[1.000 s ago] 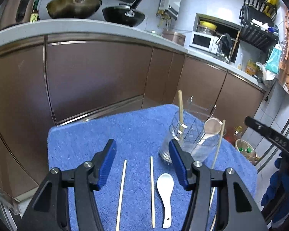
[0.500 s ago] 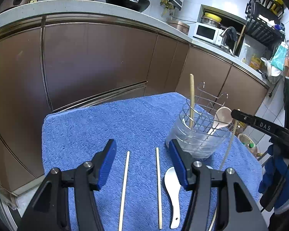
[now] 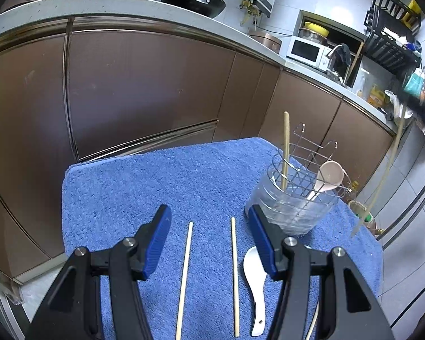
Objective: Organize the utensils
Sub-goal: 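Grasp another wooden chopstick with the right gripper, then drop the chopstick into the holder and withdraw the right gripper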
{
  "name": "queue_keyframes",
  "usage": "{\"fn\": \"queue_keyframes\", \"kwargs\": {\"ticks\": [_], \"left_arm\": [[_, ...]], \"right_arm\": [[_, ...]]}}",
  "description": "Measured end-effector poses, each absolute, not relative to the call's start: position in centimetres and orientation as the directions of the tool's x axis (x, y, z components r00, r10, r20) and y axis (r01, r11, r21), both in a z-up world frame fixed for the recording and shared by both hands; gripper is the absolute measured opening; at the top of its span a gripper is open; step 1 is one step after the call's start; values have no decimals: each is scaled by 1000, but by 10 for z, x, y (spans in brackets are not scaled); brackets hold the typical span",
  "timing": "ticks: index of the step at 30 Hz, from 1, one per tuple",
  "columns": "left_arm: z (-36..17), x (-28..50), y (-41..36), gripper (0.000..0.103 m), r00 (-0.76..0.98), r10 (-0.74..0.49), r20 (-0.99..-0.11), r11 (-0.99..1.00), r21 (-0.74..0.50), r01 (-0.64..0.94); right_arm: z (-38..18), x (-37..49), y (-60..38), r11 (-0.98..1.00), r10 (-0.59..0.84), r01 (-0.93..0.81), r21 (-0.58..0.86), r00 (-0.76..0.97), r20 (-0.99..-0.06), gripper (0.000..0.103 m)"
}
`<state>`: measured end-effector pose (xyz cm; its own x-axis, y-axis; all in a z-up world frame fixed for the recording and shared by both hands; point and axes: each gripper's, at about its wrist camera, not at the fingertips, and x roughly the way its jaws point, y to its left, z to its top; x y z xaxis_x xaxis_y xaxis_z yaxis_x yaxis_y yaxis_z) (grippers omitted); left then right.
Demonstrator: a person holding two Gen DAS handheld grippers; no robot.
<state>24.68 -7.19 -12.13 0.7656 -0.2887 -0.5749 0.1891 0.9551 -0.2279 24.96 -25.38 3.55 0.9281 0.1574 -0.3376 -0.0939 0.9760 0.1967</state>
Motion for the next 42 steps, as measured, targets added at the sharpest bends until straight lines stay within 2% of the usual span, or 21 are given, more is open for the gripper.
{"fn": "queue_keyframes", "kwargs": {"ticks": [6,11,16,20,22,24,25,28,34,41,42], "left_arm": [[-123,248,-69,55,767,-286,-575,956,-231,183],[-125,250,-70,55,764,-284,-580,956,-230,181],[-129,250,-71,55,757,-283,-589,957,-230,178],[-130,248,-70,55,756,-283,-590,957,-229,179],[-129,246,-69,55,759,-283,-586,957,-229,179],[-128,246,-67,55,759,-283,-587,957,-230,179],[-128,245,-67,55,758,-282,-588,957,-230,178],[-126,242,-68,55,756,-283,-590,957,-228,180],[-116,230,-72,55,781,-251,-572,968,-174,183],[-103,214,-73,55,811,-221,-541,975,-128,180],[-101,210,-74,55,817,-215,-536,977,-117,181]], "right_arm": [[70,255,-248,992,47,-20,129,976,-212,6],[63,273,-247,995,-14,30,99,988,-157,6],[27,293,-242,996,-37,52,78,983,-181,6],[-15,309,-240,996,-33,53,65,962,-271,6],[-26,310,-238,997,-32,50,55,952,-303,12],[-31,306,-239,997,-30,51,58,950,-312,31],[-30,301,-240,997,-30,51,62,950,-310,34],[-24,284,-242,997,-36,56,60,956,-293,40],[-16,240,-251,994,-56,80,77,958,-281,59],[-33,193,-255,991,-100,126,52,930,-354,72],[-36,189,-256,990,-102,130,53,926,-363,76]]}}
